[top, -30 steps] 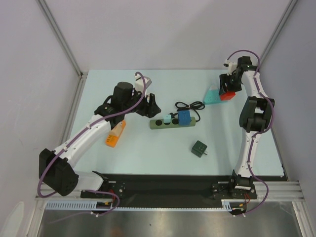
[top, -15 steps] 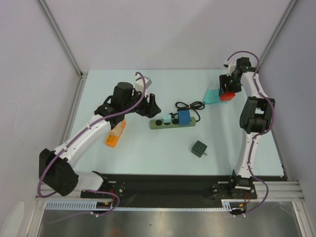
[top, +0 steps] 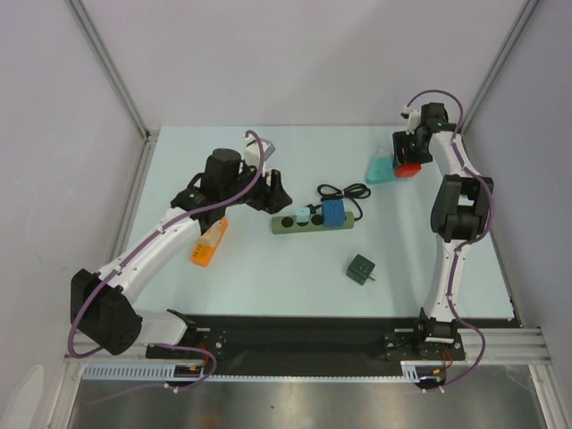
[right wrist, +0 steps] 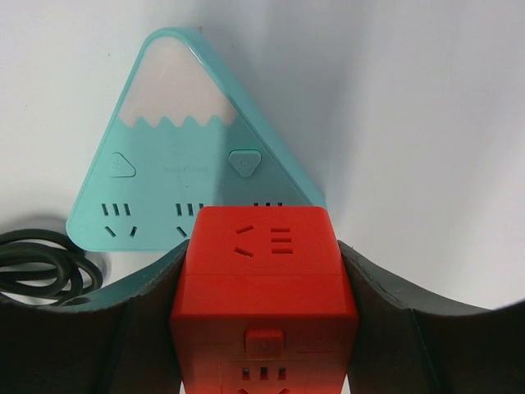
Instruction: Insert the plug
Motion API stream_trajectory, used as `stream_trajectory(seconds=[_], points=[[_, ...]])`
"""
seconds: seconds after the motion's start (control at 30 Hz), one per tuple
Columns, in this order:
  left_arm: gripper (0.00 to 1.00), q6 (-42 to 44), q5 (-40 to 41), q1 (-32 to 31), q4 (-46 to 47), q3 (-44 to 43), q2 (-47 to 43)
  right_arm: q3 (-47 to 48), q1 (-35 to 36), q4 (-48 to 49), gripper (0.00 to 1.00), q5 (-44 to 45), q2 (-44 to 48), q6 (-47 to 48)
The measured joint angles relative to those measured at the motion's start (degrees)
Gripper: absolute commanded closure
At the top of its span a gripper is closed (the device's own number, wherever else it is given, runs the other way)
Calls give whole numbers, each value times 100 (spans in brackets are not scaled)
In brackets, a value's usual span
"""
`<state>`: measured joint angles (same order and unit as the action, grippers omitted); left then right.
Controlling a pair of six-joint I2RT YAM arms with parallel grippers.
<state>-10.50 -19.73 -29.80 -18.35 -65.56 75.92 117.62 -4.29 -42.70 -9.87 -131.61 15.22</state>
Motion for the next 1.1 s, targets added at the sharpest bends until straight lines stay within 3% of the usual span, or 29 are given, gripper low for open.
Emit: stream_trajectory(seconds=[1.1], points=[[31, 0, -22, 0, 20, 20, -57, 385, 24, -22, 100, 181, -275, 4]])
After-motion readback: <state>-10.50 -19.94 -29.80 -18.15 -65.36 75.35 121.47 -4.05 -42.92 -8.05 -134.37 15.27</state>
